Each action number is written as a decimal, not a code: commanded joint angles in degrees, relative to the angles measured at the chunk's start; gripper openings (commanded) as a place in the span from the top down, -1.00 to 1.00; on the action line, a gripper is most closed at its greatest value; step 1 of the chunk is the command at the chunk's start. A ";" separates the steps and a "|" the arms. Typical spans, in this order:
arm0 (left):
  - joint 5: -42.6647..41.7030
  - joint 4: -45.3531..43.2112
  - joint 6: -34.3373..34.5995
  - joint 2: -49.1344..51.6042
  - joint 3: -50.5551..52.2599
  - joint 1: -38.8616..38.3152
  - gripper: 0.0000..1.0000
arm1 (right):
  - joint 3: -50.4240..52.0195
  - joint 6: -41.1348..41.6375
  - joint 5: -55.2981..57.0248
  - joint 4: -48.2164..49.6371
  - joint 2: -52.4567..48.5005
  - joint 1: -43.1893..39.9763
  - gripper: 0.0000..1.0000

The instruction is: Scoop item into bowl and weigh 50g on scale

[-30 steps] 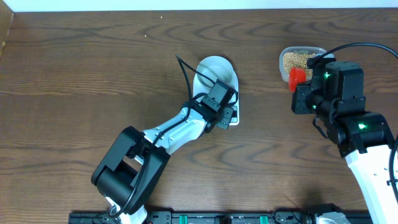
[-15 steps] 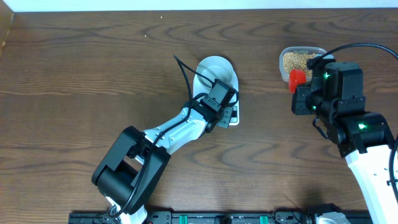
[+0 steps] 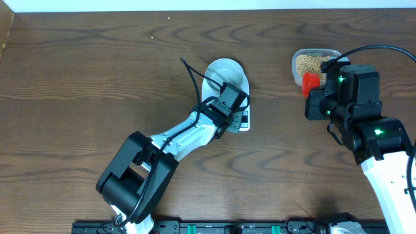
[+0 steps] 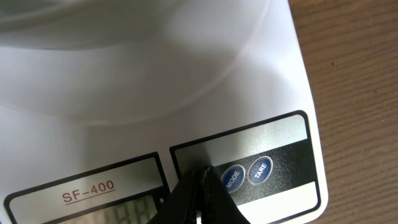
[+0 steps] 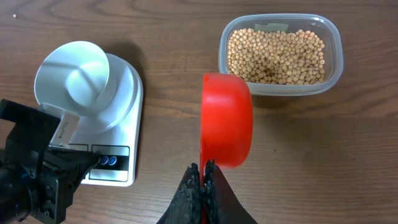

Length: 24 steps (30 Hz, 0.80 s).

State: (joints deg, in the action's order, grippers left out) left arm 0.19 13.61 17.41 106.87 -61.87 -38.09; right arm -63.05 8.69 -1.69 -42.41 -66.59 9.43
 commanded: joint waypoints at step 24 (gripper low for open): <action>2.43 -0.44 -2.43 -6.95 -1.70 0.83 0.85 | -1.05 0.46 0.26 0.74 0.02 -0.39 0.98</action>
State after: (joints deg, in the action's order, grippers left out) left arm 0.84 13.50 17.21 105.38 -62.50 -37.69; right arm -63.05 8.69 -1.69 -42.13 -66.59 9.43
